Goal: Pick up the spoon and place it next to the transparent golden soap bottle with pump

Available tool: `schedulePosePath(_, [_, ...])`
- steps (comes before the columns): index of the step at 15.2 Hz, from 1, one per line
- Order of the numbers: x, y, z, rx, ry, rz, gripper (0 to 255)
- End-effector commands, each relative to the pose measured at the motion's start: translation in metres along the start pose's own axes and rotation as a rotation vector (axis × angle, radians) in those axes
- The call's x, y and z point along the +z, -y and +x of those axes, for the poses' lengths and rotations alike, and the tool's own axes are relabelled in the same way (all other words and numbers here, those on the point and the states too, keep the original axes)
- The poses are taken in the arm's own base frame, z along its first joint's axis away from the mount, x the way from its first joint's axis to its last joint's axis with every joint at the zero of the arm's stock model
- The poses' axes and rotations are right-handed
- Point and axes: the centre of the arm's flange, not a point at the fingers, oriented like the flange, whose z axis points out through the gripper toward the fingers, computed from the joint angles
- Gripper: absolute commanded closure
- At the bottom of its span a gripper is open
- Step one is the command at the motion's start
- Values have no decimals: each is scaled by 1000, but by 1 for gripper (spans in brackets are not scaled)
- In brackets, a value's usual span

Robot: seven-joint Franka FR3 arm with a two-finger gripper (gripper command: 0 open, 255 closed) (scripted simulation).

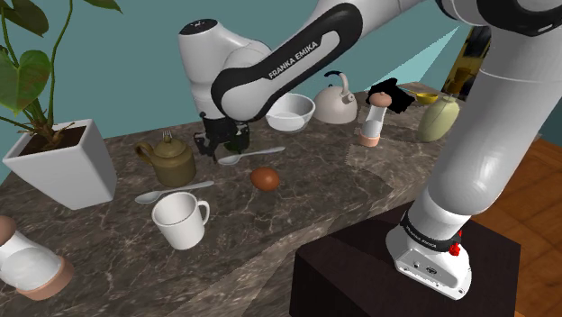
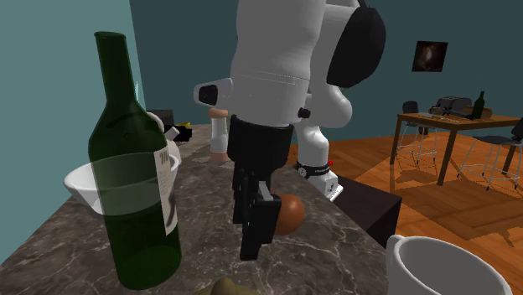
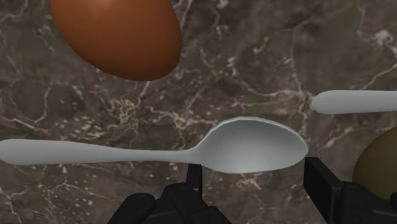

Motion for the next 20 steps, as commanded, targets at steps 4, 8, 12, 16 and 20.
schedulePosePath(4, [-26,0,3,0,0,0,255])
schedulePosePath(8, [-46,-1,7,0,0,0,255])
schedulePosePath(12, [-67,-2,10,0,0,0,255])
schedulePosePath(16, [-88,-3,13,0,0,0,255])
schedulePosePath(20, [-109,-3,16,0,0,0,255])
